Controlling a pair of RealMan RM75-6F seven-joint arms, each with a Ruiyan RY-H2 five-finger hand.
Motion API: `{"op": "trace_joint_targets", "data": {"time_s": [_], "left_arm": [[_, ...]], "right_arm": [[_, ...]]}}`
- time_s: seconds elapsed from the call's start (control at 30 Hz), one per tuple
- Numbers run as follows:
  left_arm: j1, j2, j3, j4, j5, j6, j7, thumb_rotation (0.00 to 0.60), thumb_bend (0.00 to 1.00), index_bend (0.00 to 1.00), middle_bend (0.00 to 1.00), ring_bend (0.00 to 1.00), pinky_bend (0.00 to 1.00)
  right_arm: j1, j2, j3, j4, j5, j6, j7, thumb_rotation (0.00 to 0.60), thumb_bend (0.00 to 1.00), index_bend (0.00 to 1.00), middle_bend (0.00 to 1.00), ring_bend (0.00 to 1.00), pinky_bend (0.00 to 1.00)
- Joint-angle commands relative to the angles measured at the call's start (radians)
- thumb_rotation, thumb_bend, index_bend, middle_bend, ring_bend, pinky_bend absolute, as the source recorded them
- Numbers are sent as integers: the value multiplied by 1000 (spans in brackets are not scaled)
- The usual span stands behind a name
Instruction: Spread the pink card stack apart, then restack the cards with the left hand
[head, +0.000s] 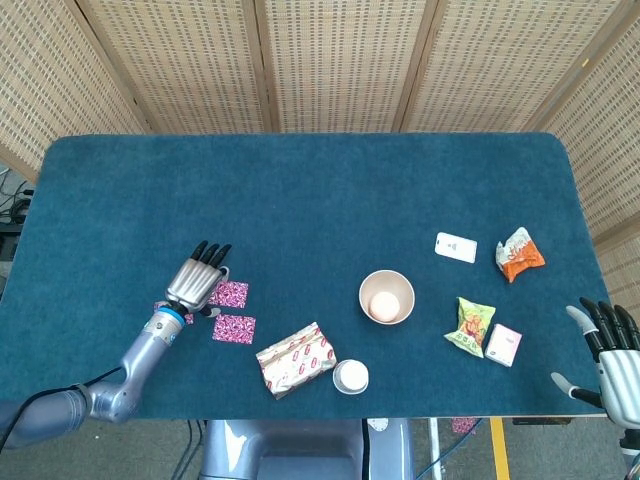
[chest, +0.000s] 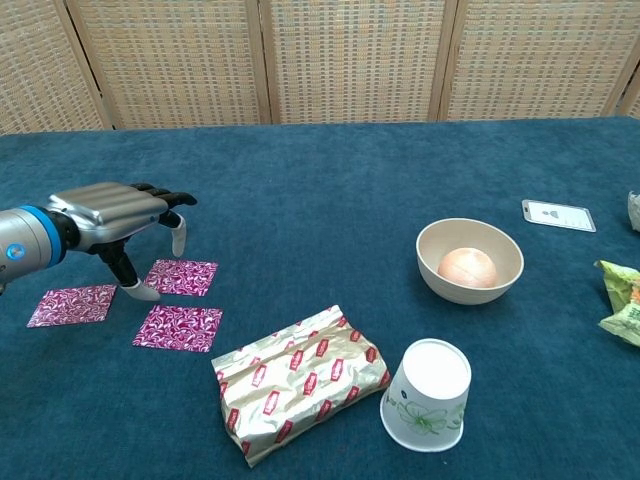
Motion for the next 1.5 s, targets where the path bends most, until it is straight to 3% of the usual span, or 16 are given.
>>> {"op": "trace_joint_targets", "data": {"time_s": [0.03,1.5], "left_arm": [[-2,-4,-1,5,-3,0,3,501,101,380,0,0,0],[-35,-56,-13,55,-67,-29,38,499,132,384,0,0,0]], "right_arm": [[0,0,0,0,-1,1,-1,600,105,125,80,0,0],[-9,2,4,1,16,0,-2,600,106,125,80,0,0]]}}
